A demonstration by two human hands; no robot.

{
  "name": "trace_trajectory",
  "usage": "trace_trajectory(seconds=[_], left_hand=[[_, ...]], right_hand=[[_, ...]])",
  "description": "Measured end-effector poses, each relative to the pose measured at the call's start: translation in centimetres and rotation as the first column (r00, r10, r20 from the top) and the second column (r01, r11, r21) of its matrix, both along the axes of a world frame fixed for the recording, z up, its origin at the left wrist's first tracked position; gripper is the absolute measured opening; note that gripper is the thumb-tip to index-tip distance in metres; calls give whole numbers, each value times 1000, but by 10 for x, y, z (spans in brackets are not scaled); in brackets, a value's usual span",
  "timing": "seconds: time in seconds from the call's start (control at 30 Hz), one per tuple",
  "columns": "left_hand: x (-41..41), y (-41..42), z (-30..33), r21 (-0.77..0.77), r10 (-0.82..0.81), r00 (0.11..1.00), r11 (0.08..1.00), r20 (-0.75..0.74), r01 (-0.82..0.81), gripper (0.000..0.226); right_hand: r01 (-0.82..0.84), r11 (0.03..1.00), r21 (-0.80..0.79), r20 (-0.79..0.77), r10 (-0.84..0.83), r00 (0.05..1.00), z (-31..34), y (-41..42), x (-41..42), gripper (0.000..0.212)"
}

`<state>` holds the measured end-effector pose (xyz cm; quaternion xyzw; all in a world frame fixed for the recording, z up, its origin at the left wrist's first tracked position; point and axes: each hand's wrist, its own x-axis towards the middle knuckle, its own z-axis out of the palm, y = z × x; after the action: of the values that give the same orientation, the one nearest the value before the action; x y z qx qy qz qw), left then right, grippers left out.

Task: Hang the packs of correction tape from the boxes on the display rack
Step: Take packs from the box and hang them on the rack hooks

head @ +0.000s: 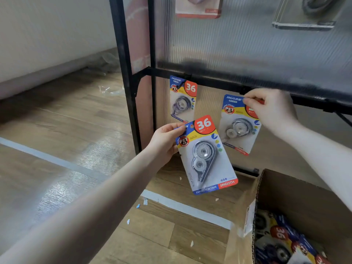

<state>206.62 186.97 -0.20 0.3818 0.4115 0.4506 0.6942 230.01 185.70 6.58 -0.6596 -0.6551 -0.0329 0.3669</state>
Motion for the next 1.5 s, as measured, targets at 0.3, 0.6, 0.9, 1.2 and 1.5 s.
trace_trajectory(seconds=[0.3,0.6,0.9,1.2,1.5], left_hand=[[11,0,7,65,19,998,998,-53,-15,8],[30,-11,14,287,8,986,957,-168,41,6],[40,-12,20,340,-87,983,930,-163,139,7],[39,-7,18,405,-90,969,897,-231,179,15],[46,-3,21,479,19,975,873,-220,91,6]], right_hand=[[-74,995,-71,-45,70,996,8,-3,9,20],[-102,975,-196,-36,97,995,9,7,24,20],[-40,991,-125,59,47,997,-5,23,31,22],[30,994,-106,115,-18,993,-7,35,31,22],[71,993,-89,225,-49,973,-5,19,46,33]])
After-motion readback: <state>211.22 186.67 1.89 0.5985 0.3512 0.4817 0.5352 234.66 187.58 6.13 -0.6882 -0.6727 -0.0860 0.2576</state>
